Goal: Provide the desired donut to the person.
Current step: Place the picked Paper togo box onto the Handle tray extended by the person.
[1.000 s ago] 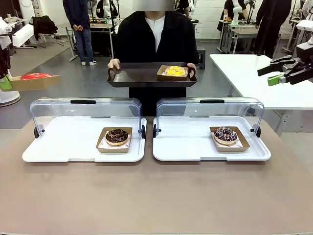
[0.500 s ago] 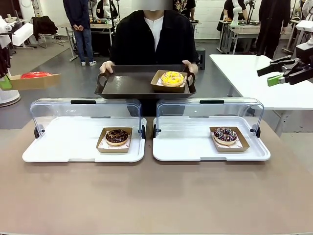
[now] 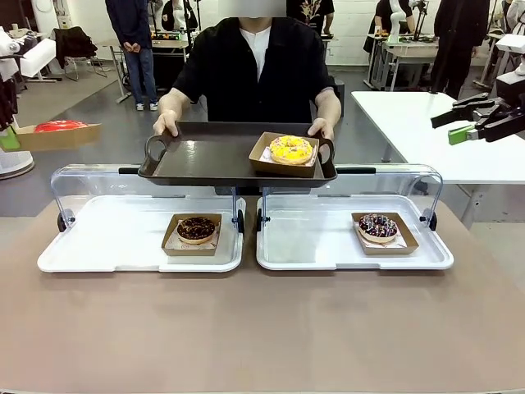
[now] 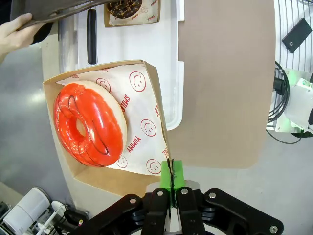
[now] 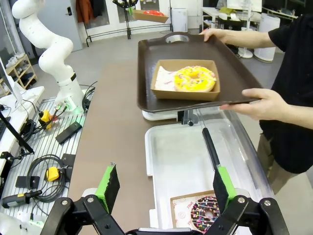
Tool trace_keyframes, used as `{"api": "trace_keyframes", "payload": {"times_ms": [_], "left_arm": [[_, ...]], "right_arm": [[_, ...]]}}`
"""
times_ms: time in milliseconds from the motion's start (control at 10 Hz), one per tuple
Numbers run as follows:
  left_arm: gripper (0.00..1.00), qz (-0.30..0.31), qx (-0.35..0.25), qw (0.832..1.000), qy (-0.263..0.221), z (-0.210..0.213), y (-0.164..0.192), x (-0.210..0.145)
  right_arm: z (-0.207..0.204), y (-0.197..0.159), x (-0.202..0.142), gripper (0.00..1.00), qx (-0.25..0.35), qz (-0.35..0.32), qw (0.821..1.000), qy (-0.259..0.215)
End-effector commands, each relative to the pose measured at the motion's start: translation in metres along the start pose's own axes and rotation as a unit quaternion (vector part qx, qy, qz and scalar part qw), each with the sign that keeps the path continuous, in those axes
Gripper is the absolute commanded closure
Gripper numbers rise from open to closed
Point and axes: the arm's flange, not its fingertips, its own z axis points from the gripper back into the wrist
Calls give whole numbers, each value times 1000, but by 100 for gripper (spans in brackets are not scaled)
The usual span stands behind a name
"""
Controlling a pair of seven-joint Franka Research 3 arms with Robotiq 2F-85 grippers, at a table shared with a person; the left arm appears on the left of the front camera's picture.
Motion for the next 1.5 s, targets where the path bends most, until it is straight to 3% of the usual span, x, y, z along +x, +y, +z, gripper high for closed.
{"api": "trace_keyframes", "payload": {"times_ms": [0, 200, 500, 700, 900, 1200, 1400], "left_arm": [[100, 0, 2, 1000, 1, 1, -3, 0], [99, 0, 0, 1000, 0, 0, 0, 0], [99, -50, 19, 998, -16, 43, 4, 37], [99, -77, 46, 996, 1, 76, 2, 76], [99, -117, 38, 992, 22, 91, 8, 133], [99, -169, 30, 985, 23, 83, 29, 207], [99, -171, 18, 985, 17, 64, 48, 234]], "right_arm": [[-1, 1, 1, 0, 2, -1, 1000, -1], [-1, 1, 1, 0, 2, -1, 1000, -1], [-1, 1, 1, 0, 2, -1, 1000, -1], [-1, 1, 1, 0, 2, -1, 1000, -1], [-1, 1, 1, 0, 2, -1, 1000, -1], [-1, 1, 1, 0, 2, -1, 1000, -1], [-1, 1, 1, 0, 2, -1, 1000, -1]]}}
